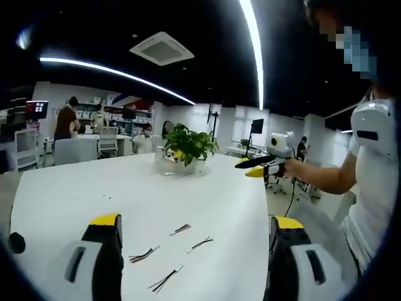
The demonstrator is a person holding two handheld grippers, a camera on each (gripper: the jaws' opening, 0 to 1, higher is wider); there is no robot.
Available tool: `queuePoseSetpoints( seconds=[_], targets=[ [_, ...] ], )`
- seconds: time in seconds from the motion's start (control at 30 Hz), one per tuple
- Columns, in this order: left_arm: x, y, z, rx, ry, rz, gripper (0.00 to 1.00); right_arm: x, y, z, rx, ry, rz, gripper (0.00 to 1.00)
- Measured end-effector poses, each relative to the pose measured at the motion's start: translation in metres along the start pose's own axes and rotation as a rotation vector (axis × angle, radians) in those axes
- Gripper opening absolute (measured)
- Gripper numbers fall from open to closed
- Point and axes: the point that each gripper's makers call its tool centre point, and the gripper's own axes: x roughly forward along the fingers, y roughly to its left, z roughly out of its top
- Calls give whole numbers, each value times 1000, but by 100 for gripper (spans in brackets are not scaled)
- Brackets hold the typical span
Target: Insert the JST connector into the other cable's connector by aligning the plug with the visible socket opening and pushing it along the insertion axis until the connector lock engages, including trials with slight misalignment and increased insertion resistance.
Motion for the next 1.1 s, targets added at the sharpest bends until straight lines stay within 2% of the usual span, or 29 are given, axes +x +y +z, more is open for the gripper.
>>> queuePoseSetpoints(
  seconds=[0.1, 0.27, 0.53, 0.7, 0.77, 0.97, 1.1],
  targets=[
    [6, 3, -2, 2, 4, -14, 97, 10, -1, -3, -25, 13, 14, 39],
    [15, 12, -7, 14, 22, -18, 97, 29, -10, -24, -59, 108, 25, 44],
    [26, 21, -13, 34, 41, -35, 99, 53, -19, -26, -102, 99, 62, 59],
    [33, 28, -16, 71, 27, -66, 99, 69, -16, -31, -73, 89, 131, 64],
    [35, 29, -14, 82, 6, -93, 98, 75, -16, -35, -81, 96, 147, 64],
    [42, 48, -14, 105, -17, -96, 97, 89, -15, -47, -62, 100, 209, 61],
    [48, 62, -22, 152, -5, -102, 95, 97, -15, -54, -77, 105, 245, 60]
  ],
)
